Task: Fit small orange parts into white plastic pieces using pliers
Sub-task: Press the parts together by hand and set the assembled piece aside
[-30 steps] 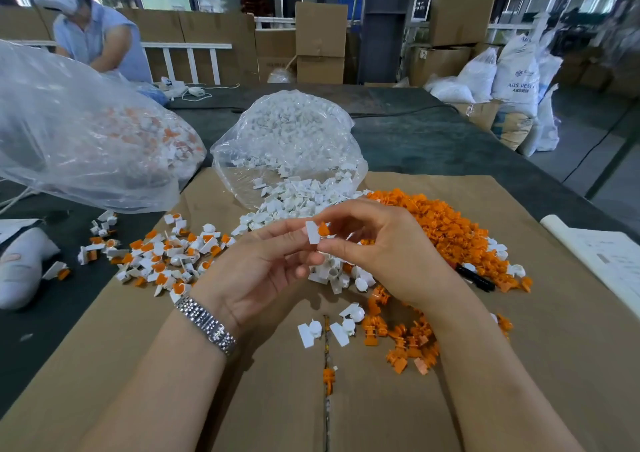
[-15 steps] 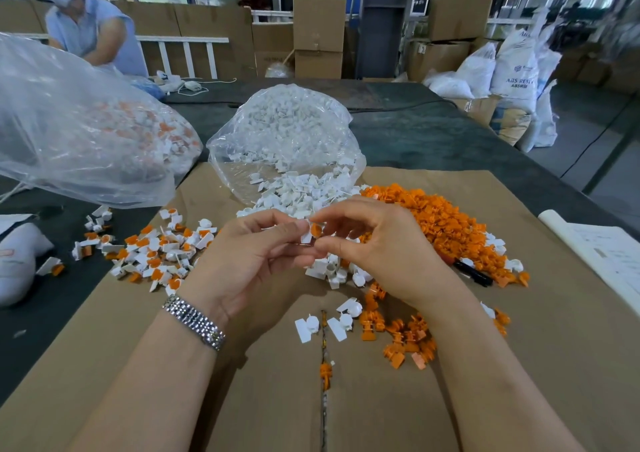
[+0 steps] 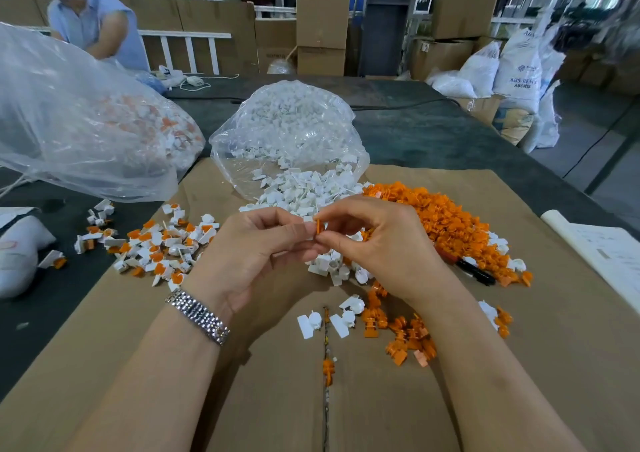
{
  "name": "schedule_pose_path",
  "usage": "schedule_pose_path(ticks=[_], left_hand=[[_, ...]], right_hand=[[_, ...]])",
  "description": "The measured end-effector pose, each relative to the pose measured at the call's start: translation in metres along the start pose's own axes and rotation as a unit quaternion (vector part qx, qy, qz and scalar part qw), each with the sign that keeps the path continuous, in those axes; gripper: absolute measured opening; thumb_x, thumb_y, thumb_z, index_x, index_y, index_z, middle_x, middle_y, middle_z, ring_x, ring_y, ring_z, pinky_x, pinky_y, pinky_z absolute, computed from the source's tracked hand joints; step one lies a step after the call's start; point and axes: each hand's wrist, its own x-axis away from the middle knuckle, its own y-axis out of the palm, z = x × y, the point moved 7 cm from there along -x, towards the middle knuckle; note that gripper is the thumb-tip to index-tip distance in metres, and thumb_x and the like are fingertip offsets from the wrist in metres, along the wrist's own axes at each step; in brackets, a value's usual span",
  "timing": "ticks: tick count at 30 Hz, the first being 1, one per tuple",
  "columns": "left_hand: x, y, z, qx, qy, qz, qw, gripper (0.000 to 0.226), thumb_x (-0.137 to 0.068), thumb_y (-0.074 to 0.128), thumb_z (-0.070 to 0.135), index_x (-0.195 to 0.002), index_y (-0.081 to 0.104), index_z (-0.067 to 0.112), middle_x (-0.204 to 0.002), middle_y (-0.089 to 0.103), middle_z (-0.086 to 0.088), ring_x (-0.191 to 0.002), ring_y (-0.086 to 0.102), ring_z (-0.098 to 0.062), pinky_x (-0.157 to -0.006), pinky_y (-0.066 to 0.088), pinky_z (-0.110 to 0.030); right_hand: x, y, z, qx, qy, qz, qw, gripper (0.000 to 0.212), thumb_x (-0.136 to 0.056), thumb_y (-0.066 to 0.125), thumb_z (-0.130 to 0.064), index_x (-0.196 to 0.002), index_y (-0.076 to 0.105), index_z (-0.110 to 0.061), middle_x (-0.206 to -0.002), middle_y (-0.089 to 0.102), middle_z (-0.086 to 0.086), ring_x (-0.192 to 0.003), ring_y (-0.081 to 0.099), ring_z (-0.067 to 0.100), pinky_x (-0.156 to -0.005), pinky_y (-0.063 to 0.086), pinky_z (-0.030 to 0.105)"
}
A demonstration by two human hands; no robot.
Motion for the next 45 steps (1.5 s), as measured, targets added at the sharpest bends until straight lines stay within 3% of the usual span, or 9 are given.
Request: schedule_pose_path(ticks=[7, 11, 15, 21, 29, 32, 35, 39, 45], left_hand=[[-0.003, -0.004, -0.003, 0.015, -0.015, 0.015, 1.0, 0.01, -0.068, 0.081, 0.004, -0.073, 0.072, 0.002, -0.096, 0.074, -0.03, -0.09, 0.077, -0.036, -0.067, 0.063, -0.028], [-0.004, -0.007, -0.003, 0.042, -0.02, 0.022, 0.999, 0.019, -0.067, 0.08, 0.008, -0.08, 0.071, -0.002, -0.102, 0.075, -0.027, -0.092, 0.077, -0.032, -0.074, 0.063, -0.027], [-0.004, -0.008, -0.001, 0.054, -0.021, 0.018, 0.998, 0.021, -0.07, 0.08, 0.01, -0.086, 0.074, -0.002, -0.104, 0.075, -0.026, -0.091, 0.077, -0.03, -0.07, 0.063, -0.024], [-0.003, -0.01, 0.0, 0.048, -0.022, 0.027, 0.998, 0.023, -0.063, 0.085, 0.016, -0.082, 0.079, 0.005, -0.102, 0.078, -0.018, -0.09, 0.077, -0.024, -0.061, 0.059, -0.02], [-0.008, -0.012, -0.004, 0.06, -0.032, 0.04, 0.997, 0.012, -0.065, 0.085, 0.019, -0.074, 0.082, 0.012, -0.084, 0.077, -0.009, -0.071, 0.074, -0.015, -0.048, 0.05, -0.017], [-0.009, -0.01, -0.004, 0.063, -0.025, 0.034, 0.997, 0.009, -0.07, 0.082, 0.019, -0.076, 0.082, 0.011, -0.081, 0.075, -0.007, -0.07, 0.074, -0.014, -0.048, 0.049, -0.017], [-0.01, -0.012, -0.001, 0.071, -0.011, 0.036, 0.997, 0.008, -0.071, 0.081, 0.017, -0.075, 0.082, 0.011, -0.078, 0.073, -0.006, -0.067, 0.072, -0.014, -0.048, 0.049, -0.017], [-0.009, -0.012, 0.002, 0.076, 0.001, 0.043, 0.996, 0.009, -0.07, 0.08, 0.016, -0.076, 0.079, 0.01, -0.075, 0.072, -0.007, -0.064, 0.07, -0.014, -0.047, 0.048, -0.017], [-0.01, -0.016, 0.001, 0.039, 0.007, 0.074, 0.996, 0.007, -0.072, 0.081, 0.012, -0.076, 0.077, 0.009, -0.077, 0.074, -0.008, -0.06, 0.07, -0.014, -0.046, 0.047, -0.017]], right_hand=[[0.0, -0.013, 0.021, 0.061, 0.117, -0.014, 0.991, 0.023, -0.09, 0.076, -0.024, -0.113, 0.072, -0.024, -0.1, 0.069, -0.011, -0.092, 0.065, 0.003, -0.087, 0.054, 0.023], [0.021, -0.054, 0.068, 0.309, 0.334, -0.016, 0.89, 0.039, -0.09, 0.069, -0.049, -0.112, 0.059, -0.017, -0.115, 0.06, 0.005, -0.109, 0.058, 0.025, -0.096, 0.05, 0.047], [0.038, -0.055, 0.083, 0.333, 0.433, -0.118, 0.83, 0.045, -0.084, 0.072, -0.056, -0.084, 0.052, -0.015, -0.098, 0.055, 0.011, -0.108, 0.057, 0.036, -0.092, 0.046, 0.052], [0.035, -0.051, 0.075, 0.346, 0.407, -0.116, 0.837, 0.038, -0.083, 0.072, -0.049, -0.082, 0.053, -0.016, -0.09, 0.054, 0.005, -0.101, 0.057, 0.032, -0.09, 0.047, 0.049], [0.021, -0.056, 0.054, 0.185, 0.356, -0.014, 0.916, 0.03, -0.099, 0.053, -0.037, -0.081, 0.061, -0.014, -0.071, 0.06, 0.005, -0.06, 0.053, 0.017, -0.053, 0.037, 0.031], [0.015, -0.045, 0.033, 0.029, 0.351, -0.083, 0.932, 0.021, -0.102, 0.055, -0.03, -0.093, 0.067, -0.014, -0.079, 0.069, 0.005, -0.065, 0.064, 0.014, -0.059, 0.051, 0.023], [0.018, -0.012, 0.012, -0.137, 0.38, -0.191, 0.895, 0.023, -0.103, 0.056, -0.02, -0.116, 0.062, -0.003, -0.087, 0.068, 0.012, -0.079, 0.069, 0.023, -0.079, 0.063, 0.039], [0.021, 0.015, -0.002, -0.104, 0.363, -0.224, 0.899, 0.025, -0.105, 0.054, -0.022, -0.112, 0.059, 0.001, -0.096, 0.072, 0.021, -0.084, 0.072, 0.026, -0.092, 0.057, 0.055], [0.025, 0.022, -0.008, -0.081, 0.354, -0.234, 0.902, 0.028, -0.106, 0.052, -0.031, -0.102, 0.058, -0.004, -0.097, 0.073, 0.02, -0.08, 0.074, 0.027, -0.087, 0.06, 0.049]])
